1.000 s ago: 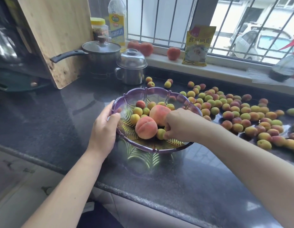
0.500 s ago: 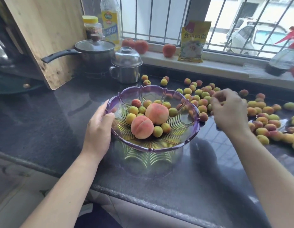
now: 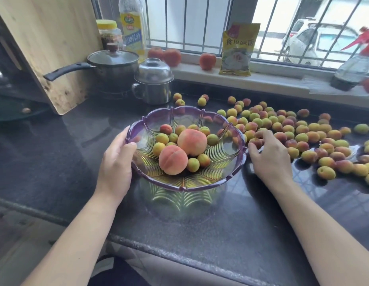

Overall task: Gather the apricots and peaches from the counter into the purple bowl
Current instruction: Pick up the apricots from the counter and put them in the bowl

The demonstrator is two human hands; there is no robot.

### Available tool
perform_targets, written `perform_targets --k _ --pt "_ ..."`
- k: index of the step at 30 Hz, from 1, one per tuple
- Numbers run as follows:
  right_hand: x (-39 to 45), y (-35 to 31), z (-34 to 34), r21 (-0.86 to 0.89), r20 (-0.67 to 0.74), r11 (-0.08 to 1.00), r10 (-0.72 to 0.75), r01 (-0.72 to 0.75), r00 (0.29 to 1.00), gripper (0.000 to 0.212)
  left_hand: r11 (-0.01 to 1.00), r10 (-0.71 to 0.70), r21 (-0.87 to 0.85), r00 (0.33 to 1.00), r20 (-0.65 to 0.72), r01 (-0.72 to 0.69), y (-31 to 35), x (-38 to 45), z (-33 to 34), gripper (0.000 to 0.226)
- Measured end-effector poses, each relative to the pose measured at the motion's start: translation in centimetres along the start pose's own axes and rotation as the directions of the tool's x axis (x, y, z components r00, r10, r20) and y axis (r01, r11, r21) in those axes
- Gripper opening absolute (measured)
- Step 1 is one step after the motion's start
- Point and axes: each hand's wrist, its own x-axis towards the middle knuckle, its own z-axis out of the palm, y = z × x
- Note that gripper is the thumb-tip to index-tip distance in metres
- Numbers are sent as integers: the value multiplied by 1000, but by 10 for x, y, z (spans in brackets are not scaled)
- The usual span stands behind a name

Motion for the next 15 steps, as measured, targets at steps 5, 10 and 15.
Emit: perform_targets --k 5,10,15 --pt "-4 3 -7 125 -20 992 -5 7 1000 42 1000 -8 -9 1000 1 8 1 0 0 40" --pt "-1 -1 -16 211 32 976 39 -44 999 37 1000 -11 -27 1000 8 11 1 -1 1 35" --pt "4 -29 -50 464 181 885 -52 -39 982 28 1000 -1 -13 1000 24 1 2 -1 0 37"
